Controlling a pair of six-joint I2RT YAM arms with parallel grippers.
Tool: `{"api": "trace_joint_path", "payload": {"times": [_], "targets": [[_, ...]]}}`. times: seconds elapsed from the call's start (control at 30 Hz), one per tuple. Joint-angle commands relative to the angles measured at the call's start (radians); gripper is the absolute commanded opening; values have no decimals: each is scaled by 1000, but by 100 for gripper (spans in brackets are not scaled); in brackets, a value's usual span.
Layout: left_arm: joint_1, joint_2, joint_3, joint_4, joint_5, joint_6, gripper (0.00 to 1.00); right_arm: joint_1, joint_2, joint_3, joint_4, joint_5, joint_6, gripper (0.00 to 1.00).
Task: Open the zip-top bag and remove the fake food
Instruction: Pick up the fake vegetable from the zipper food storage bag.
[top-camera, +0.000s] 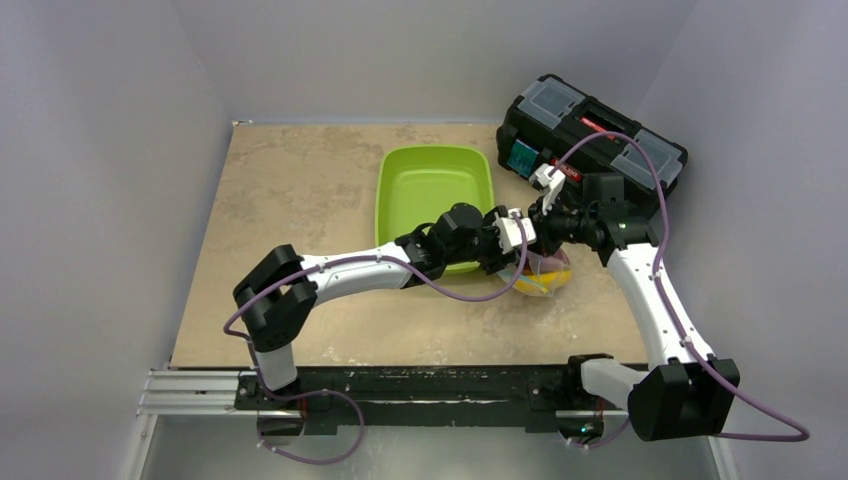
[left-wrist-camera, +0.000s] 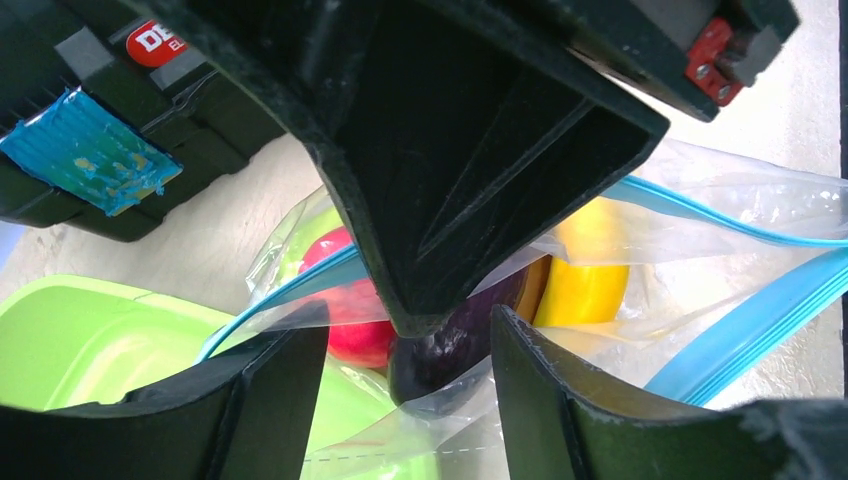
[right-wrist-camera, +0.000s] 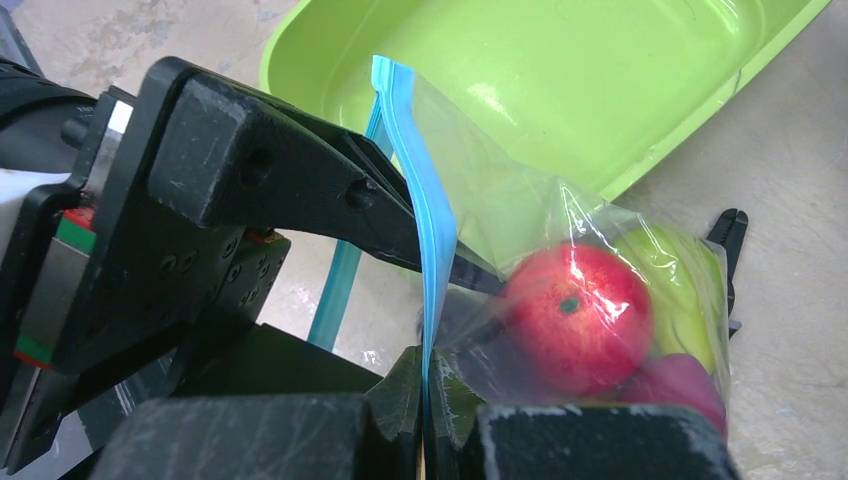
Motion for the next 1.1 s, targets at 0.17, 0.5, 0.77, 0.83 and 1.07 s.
{"api": "trace_joint_path", "payload": {"times": [0.17, 0.5, 0.77, 0.83, 1.07], "targets": [[4, 37, 79, -50, -67, 3, 54, -4, -29, -2, -4, -24, -9, 0], [-1, 36, 29, -83, -48, 43, 56, -4, -31, -13, 0, -24, -10, 0], [-1, -2, -53, -56, 50, 52, 60, -5, -26, -17, 1, -30, -12, 0], [-1, 6, -48, -69, 52, 59, 60, -4, -24, -18, 0, -34, -14, 0], [-1, 29, -24, -91, 53, 80, 60, -4, -24, -21, -4, -46, -20, 0]]}}
